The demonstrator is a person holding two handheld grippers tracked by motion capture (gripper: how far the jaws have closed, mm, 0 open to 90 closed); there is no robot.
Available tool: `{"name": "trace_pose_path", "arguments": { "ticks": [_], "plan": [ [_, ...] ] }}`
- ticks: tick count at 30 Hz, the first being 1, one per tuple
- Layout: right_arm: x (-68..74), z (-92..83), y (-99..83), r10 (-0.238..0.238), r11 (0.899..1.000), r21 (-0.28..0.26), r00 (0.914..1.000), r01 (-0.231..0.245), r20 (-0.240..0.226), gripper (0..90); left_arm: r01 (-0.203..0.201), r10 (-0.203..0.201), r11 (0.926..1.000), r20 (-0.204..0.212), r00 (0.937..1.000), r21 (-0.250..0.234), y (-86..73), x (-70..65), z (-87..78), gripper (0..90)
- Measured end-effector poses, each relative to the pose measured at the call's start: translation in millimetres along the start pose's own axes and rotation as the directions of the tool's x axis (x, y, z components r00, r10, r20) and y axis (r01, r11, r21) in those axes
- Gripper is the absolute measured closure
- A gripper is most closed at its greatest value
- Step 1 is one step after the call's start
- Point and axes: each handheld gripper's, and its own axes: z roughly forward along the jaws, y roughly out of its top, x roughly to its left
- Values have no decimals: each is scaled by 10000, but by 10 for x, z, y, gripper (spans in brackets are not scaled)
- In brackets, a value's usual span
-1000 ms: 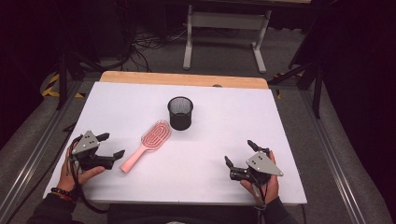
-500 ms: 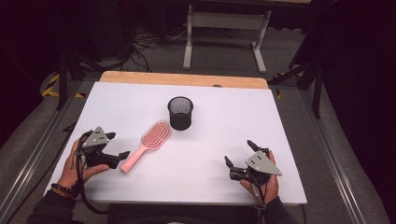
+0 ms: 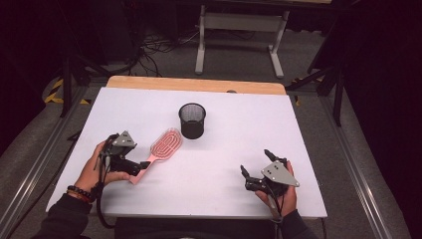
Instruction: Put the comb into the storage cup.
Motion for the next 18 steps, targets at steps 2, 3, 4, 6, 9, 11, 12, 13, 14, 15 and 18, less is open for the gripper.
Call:
{"name": "trace_pose_path", "arguments": {
  "ticks": [2,3,4,6,9,11,12,13,14,15,18],
  "plan": [
    [-1,4,-4,5,10000,23,10000,-5,22,91,261,-261,9992,-9,9997,300,32,11,59,170],
    [1,8,-6,-13,10000,42,10000,13,2,91,376,-379,9985,86,9992,400,39,16,81,188],
    [2,10,-7,-22,10000,61,10000,22,0,91,443,-452,9978,182,9988,502,47,20,110,200],
    [6,15,-9,-73,9999,101,10000,73,-10,91,561,-577,9952,176,9982,796,64,14,165,206],
    [12,25,-15,-120,9998,185,9999,120,-4,93,656,-689,9919,264,9973,1090,83,10,230,237],
    [12,31,-20,-129,9997,230,9999,130,-24,93,755,-779,9889,138,9969,1280,93,7,269,247],
    [13,35,-22,-147,9996,252,9999,147,-8,94,787,-802,9872,55,9968,1386,98,7,288,266],
    [15,38,-24,-148,9995,278,9999,148,10,94,850,-847,9862,-83,9964,1421,101,2,312,273],
    [17,42,-25,-144,9994,321,9999,143,2,94,817,-805,9852,-140,9967,1506,105,0,331,284],
    [17,46,-27,-140,9993,342,9999,140,16,94,817,-807,9842,-128,9967,1572,107,-5,345,311],
    [20,55,-32,-187,9990,402,9998,185,36,94,756,-702,9810,-363,9969,1784,118,-23,400,338]
  ]
}}
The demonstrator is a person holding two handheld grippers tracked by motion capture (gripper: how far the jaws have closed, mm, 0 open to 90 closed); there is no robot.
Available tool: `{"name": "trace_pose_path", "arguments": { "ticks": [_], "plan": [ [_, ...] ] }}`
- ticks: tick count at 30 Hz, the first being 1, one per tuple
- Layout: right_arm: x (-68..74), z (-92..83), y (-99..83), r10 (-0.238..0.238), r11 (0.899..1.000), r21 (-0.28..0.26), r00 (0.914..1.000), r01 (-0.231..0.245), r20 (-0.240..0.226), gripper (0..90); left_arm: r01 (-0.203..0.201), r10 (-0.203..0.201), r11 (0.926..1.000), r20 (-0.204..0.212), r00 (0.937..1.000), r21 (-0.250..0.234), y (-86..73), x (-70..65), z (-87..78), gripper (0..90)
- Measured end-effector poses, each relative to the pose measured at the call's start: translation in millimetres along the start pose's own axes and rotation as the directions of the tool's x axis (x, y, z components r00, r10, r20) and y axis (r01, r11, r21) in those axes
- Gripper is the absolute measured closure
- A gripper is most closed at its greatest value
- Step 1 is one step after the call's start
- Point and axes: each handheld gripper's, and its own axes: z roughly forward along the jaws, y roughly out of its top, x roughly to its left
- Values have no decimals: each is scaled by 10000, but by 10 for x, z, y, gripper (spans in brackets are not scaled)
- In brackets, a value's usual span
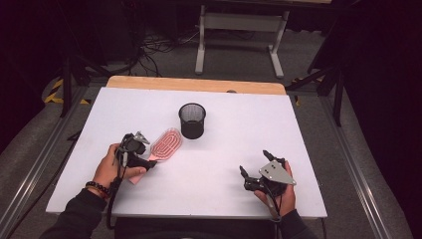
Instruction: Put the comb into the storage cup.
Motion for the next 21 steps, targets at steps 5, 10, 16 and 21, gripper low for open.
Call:
{"name": "trace_pose_path", "arguments": {
  "ticks": [5,10,16,21],
  "plan": [
    [-6,5,-6,-33,10000,62,10000,33,42,97,12,-12,10000,-10,10000,-11,23,-4,42,356],
    [-4,17,-13,-49,9999,139,10000,49,18,101,-66,67,9999,81,9999,-88,46,-23,50,440],
    [6,34,-18,-121,9997,226,9999,122,-61,102,46,-43,9997,146,9999,-236,33,-21,47,504],
    [2,41,-23,-78,9996,262,9998,82,-165,102,-191,202,9985,207,9996,-505,10,-50,47,678]
  ]
}}
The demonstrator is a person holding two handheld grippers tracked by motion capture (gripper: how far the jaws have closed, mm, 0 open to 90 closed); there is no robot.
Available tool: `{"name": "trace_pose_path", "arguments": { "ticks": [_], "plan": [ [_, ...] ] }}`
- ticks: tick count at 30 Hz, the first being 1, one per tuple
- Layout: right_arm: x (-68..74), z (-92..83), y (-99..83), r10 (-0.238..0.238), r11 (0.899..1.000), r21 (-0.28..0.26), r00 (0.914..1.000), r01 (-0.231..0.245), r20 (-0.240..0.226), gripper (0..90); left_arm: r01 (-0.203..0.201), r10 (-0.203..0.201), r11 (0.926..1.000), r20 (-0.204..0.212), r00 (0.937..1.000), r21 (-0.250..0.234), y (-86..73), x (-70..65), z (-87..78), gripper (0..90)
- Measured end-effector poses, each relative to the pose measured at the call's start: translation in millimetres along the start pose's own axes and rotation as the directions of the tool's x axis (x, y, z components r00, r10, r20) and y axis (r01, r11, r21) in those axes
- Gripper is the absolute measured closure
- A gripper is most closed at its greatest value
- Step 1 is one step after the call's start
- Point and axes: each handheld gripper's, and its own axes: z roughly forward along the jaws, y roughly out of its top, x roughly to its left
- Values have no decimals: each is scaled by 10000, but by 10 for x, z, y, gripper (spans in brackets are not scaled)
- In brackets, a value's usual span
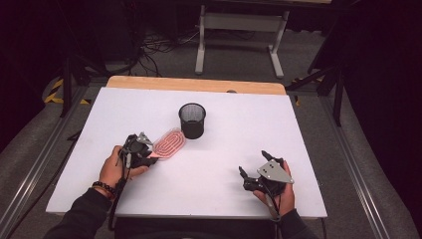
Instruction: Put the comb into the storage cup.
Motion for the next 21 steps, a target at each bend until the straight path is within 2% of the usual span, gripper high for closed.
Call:
{"name": "trace_pose_path", "arguments": {
  "ticks": [3,8,11,13,17,21],
  "plan": [
    [-5,9,-6,59,10000,45,10000,-59,-48,102,-151,151,9999,3,9999,-37,-10,2,-5,689],
    [-3,9,-10,8,10000,59,9999,-7,-105,102,-196,194,9991,-58,9998,-372,-54,-10,-5,691],
    [-2,9,-10,-8,10000,66,10000,8,-87,100,-243,229,9981,-261,9994,-564,-83,-26,-14,691],
    [-8,4,-10,37,10000,49,10000,-37,20,97,-344,306,9973,-583,9978,-642,-105,-38,-25,691],
    [-30,0,-16,148,9999,47,9999,-148,56,96,-145,87,9952,-611,9981,-963,-162,-15,-63,692],
    [-27,-2,-12,145,9999,16,9999,-146,58,94,-130,31,9932,-855,9963,-1160,-217,11,-106,692]
  ]
}}
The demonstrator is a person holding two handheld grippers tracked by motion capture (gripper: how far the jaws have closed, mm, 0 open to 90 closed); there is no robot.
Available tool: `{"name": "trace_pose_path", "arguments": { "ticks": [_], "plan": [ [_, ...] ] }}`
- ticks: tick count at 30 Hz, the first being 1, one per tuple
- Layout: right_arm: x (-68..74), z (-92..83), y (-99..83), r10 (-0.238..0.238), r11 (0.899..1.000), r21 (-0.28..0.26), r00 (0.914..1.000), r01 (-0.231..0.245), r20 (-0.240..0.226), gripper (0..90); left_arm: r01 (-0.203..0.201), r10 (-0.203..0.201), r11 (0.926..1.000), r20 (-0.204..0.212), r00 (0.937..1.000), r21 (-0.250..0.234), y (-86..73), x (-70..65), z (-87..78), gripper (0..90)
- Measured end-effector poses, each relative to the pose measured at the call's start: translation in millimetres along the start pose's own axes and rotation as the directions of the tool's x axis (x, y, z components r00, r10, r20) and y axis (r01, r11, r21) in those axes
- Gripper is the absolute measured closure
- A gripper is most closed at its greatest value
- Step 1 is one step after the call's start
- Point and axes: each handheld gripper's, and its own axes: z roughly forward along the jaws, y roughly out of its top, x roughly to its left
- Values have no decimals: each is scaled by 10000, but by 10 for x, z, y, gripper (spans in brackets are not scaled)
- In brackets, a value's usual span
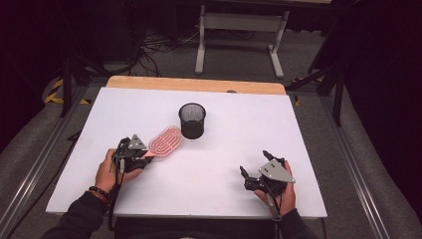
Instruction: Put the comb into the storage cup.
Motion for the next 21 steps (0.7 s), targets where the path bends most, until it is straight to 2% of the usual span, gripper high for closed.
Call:
{"name": "trace_pose_path", "arguments": {
  "ticks": [5,7,14,21],
  "plan": [
    [5,10,-1,11,10000,10,10000,-11,-67,92,51,-80,9983,-508,9987,-580,-45,19,-83,693],
    [8,16,0,-2,10000,23,10000,2,-89,91,71,-151,9946,-772,9969,-1032,-69,15,-143,693],
    [16,17,16,2,9999,-100,9999,-3,-161,88,-156,5,9879,-972,9953,-1542,-78,-27,-206,693],
    [32,39,82,-42,9994,-334,9995,32,-313,83,-386,142,9741,-1102,9938,-2226,-70,-69,-269,693]
  ]
}}
